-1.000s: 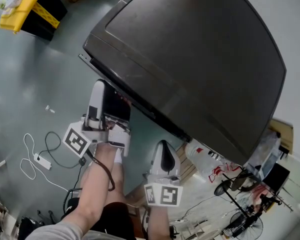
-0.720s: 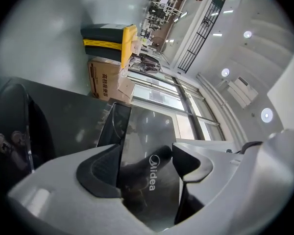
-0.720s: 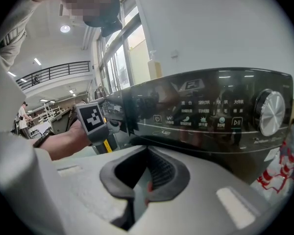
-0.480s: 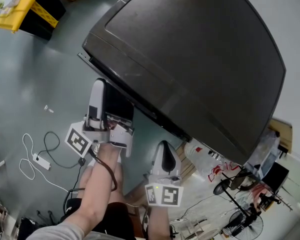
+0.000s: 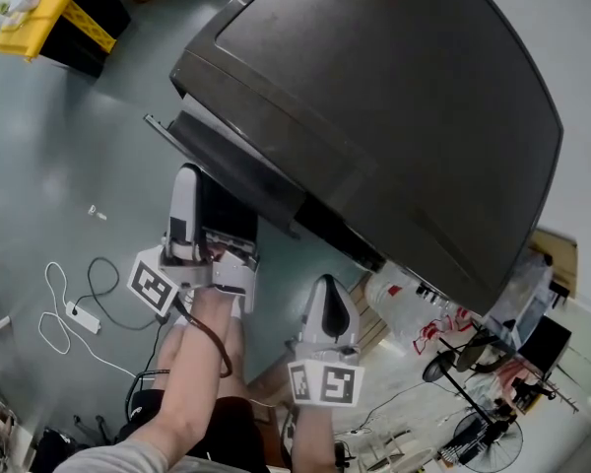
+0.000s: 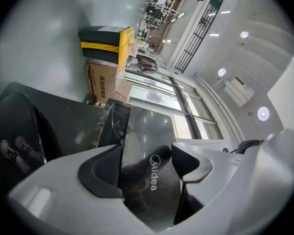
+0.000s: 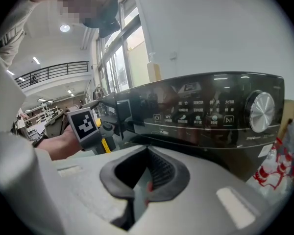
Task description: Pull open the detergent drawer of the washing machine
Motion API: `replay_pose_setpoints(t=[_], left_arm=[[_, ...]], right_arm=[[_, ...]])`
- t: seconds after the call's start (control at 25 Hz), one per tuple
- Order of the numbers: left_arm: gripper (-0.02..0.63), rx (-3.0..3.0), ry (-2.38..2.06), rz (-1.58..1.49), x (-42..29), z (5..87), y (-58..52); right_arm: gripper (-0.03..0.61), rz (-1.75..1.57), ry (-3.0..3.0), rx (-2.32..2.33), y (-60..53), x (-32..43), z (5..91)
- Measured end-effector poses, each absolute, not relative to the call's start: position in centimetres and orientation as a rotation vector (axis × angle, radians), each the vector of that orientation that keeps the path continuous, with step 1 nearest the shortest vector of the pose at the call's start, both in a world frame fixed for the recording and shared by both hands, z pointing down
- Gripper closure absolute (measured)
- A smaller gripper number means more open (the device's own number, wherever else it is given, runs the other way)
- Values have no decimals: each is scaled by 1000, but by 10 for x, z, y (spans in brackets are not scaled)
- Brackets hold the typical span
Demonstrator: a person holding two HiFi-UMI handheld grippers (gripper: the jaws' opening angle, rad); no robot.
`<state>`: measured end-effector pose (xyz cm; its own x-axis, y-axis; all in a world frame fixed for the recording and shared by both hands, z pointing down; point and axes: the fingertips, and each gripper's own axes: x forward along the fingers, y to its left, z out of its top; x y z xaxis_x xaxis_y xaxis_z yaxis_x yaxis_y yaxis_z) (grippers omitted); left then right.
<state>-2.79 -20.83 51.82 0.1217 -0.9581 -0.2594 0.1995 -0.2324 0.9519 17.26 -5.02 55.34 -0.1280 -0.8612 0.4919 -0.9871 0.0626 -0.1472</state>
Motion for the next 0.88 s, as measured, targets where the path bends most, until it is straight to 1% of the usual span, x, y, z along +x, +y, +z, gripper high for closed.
replay_pose_setpoints(t=[0.88], left_arm=[[282, 1306, -861, -1368, -73, 519, -123]], right_arm=[[574, 496, -2156, 1921, -19, 136, 515]])
